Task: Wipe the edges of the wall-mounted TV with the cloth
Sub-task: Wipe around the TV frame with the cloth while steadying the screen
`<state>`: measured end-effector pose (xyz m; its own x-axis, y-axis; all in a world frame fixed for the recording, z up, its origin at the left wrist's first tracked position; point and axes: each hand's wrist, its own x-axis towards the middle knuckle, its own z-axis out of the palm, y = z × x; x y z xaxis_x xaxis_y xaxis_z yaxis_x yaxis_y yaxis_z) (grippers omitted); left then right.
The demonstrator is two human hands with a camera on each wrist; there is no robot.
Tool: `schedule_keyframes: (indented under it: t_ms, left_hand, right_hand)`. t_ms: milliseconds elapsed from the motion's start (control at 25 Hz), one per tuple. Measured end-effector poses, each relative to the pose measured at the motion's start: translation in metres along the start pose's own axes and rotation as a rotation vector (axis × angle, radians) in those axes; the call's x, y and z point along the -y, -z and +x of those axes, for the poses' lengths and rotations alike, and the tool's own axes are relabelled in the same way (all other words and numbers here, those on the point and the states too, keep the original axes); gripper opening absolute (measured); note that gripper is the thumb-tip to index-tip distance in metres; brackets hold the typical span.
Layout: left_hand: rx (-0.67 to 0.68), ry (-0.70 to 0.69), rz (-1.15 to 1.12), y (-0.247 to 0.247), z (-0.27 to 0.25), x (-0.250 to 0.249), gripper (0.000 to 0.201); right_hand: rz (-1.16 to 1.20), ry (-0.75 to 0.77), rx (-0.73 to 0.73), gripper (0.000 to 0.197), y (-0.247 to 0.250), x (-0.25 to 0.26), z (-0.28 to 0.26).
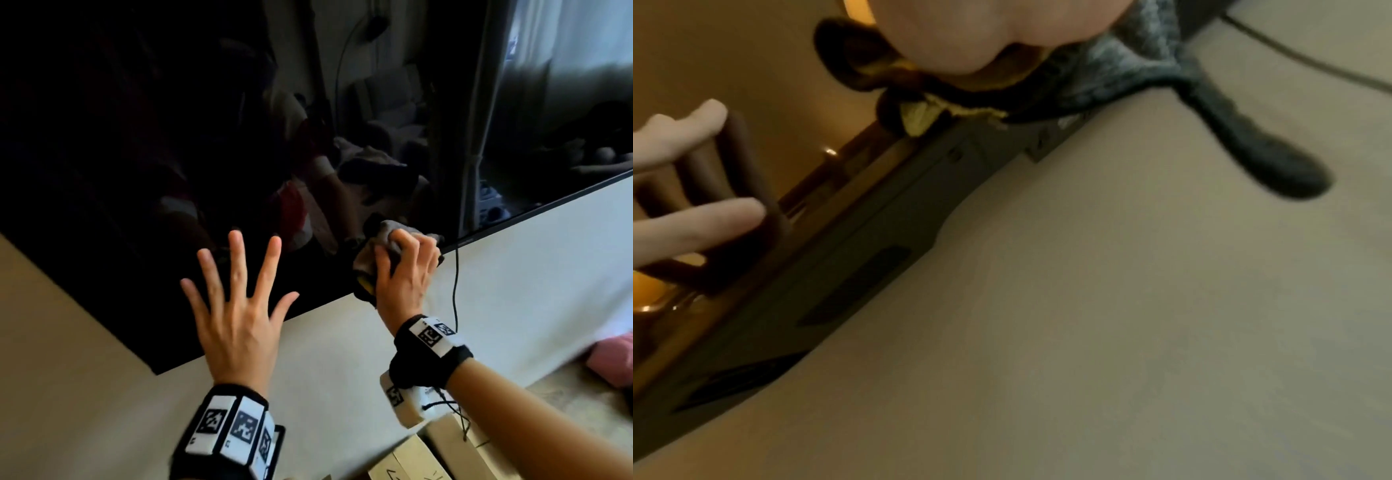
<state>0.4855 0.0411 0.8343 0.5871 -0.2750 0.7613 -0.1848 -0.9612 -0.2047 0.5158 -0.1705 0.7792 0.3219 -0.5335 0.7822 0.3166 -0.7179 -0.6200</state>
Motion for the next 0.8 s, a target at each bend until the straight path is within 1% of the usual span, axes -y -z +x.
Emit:
schedule_keyframes:
  t_ms: [40,120,160,200,240,320,360,400,440,480,520,560,600,680,720,760,800]
  left_hand:
    - [0.000,-0.013,-0.016,0.002,-0.002,0.004,0.079]
    - [-0.004,-0.038,-0.029,0.006,-0.010,0.018,0.075]
    - [-0.010,-0.041,-0.025,0.007,-0.015,0.029,0.073]
    - [-0.013,-0.034,-0.017,0.008,-0.022,0.042,0.073]
    - [-0.010,-0.021,-0.006,0.007,-0.028,0.056,0.073]
    - [0.003,-0.007,-0.005,0.004,-0.036,0.077,0.073]
    - [0.014,-0.007,-0.011,0.002,-0.038,0.084,0.073]
    - [0.024,-0.006,-0.024,0.000,-0.039,0.088,0.073]
    - [0.034,-0.008,-0.043,-0.002,-0.040,0.089,0.074]
    - [0.037,-0.015,-0.066,-0.003,-0.040,0.090,0.075]
    - [0.036,-0.021,-0.089,-0.003,-0.040,0.090,0.076]
    - [0.031,-0.019,-0.112,-0.003,-0.042,0.093,0.077]
    - [0.024,-0.007,-0.139,-0.001,-0.045,0.099,0.077]
    - [-0.009,0.062,-0.205,0.001,-0.050,0.108,0.074]
    - [-0.035,0.112,-0.262,0.001,-0.053,0.112,0.072]
    - [-0.063,0.157,-0.344,-0.001,-0.057,0.113,0.071]
    - [-0.087,0.185,-0.443,-0.002,-0.060,0.114,0.072]
  right_hand:
    - [-0.011,0.060,0.020,0.017,-0.007,0.011,-0.012]
    - [-0.044,0.341,0.117,0.014,-0.014,0.020,-0.030]
    - [-0.056,0.417,0.135,0.012,-0.014,0.019,-0.027]
    - [-0.066,0.401,0.112,0.012,-0.014,0.018,-0.021]
    - [-0.057,0.297,0.054,0.013,-0.015,0.020,-0.015]
    - [-0.003,0.010,-0.067,0.017,-0.022,0.032,-0.012]
    - [0.017,-0.050,-0.081,0.018,-0.027,0.045,-0.020]
    - [0.019,-0.019,-0.053,0.018,-0.034,0.058,-0.032]
    - [0.002,0.100,0.006,0.017,-0.041,0.069,-0.046]
    - [-0.020,0.253,0.071,0.015,-0.045,0.075,-0.059]
    - [-0.039,0.373,0.120,0.015,-0.045,0.075,-0.063]
    - [-0.048,0.426,0.139,0.016,-0.045,0.074,-0.062]
    - [-0.050,0.400,0.122,0.015,-0.044,0.074,-0.058]
    - [-0.011,0.174,0.038,0.017,-0.048,0.078,-0.054]
    - [0.016,0.088,0.018,0.018,-0.051,0.085,-0.059]
    - [0.020,0.081,0.027,0.019,-0.056,0.094,-0.070]
    - [0.003,0.160,0.064,0.019,-0.061,0.102,-0.083]
